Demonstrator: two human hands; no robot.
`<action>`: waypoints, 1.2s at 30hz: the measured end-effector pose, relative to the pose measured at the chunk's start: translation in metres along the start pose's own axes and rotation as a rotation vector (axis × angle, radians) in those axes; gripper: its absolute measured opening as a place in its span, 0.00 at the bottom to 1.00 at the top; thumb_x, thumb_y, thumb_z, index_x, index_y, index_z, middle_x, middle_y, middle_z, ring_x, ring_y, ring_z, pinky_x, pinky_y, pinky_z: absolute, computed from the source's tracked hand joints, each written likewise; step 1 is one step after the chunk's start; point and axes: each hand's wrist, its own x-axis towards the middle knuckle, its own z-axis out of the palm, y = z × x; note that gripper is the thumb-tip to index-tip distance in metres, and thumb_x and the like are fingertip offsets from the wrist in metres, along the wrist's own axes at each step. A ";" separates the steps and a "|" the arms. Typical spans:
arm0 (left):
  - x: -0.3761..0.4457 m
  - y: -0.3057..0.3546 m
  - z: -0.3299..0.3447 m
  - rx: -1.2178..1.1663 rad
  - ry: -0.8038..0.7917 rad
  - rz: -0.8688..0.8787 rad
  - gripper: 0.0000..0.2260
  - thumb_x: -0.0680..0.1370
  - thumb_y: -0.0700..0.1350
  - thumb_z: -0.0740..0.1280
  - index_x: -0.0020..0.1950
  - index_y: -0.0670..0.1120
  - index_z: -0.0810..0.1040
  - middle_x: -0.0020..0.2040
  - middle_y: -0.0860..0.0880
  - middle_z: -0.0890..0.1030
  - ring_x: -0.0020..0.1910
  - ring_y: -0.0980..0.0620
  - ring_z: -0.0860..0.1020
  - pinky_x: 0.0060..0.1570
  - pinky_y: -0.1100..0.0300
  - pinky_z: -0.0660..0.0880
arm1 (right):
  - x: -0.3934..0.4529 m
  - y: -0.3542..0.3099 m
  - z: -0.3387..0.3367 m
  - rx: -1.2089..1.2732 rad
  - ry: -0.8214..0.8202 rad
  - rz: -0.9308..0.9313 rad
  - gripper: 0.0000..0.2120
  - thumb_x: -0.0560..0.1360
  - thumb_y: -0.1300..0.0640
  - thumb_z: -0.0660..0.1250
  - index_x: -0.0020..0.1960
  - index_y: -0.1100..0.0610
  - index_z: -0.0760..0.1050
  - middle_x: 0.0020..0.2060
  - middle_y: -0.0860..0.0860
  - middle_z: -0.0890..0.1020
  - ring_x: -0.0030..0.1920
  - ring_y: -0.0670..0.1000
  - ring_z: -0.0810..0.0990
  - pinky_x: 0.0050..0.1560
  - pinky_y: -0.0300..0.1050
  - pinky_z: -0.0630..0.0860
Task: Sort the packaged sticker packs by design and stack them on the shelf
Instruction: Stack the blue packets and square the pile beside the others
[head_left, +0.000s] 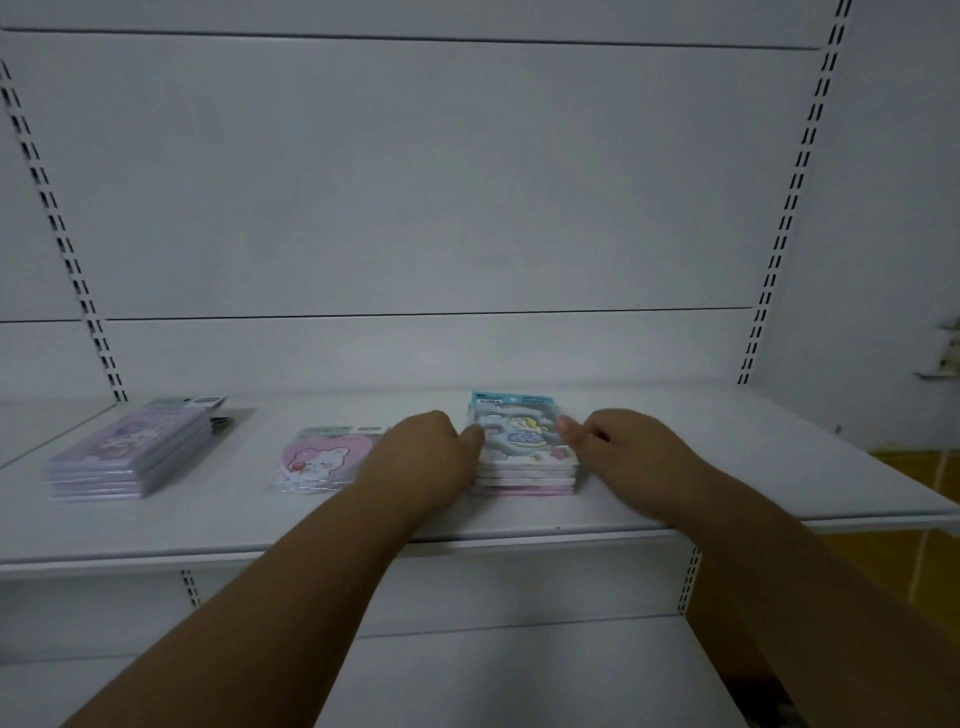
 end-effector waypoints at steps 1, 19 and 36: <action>-0.006 -0.003 0.000 0.020 0.017 0.015 0.20 0.81 0.58 0.54 0.48 0.45 0.77 0.44 0.46 0.79 0.42 0.49 0.77 0.41 0.56 0.73 | -0.007 0.002 0.000 -0.019 -0.002 -0.042 0.27 0.77 0.34 0.54 0.42 0.56 0.77 0.37 0.52 0.78 0.38 0.49 0.75 0.39 0.45 0.70; -0.018 -0.003 0.010 0.137 0.078 0.092 0.12 0.80 0.53 0.63 0.51 0.46 0.79 0.50 0.47 0.82 0.41 0.52 0.71 0.41 0.60 0.66 | -0.006 0.006 0.004 -0.086 -0.064 -0.205 0.16 0.73 0.45 0.71 0.32 0.47 0.68 0.31 0.45 0.73 0.36 0.46 0.72 0.34 0.38 0.65; -0.010 0.000 0.006 0.163 0.021 0.067 0.10 0.79 0.51 0.65 0.51 0.45 0.80 0.47 0.48 0.81 0.43 0.51 0.74 0.43 0.60 0.70 | -0.005 0.019 0.001 -0.050 -0.031 -0.250 0.05 0.75 0.50 0.70 0.44 0.52 0.80 0.34 0.43 0.76 0.37 0.41 0.74 0.36 0.32 0.66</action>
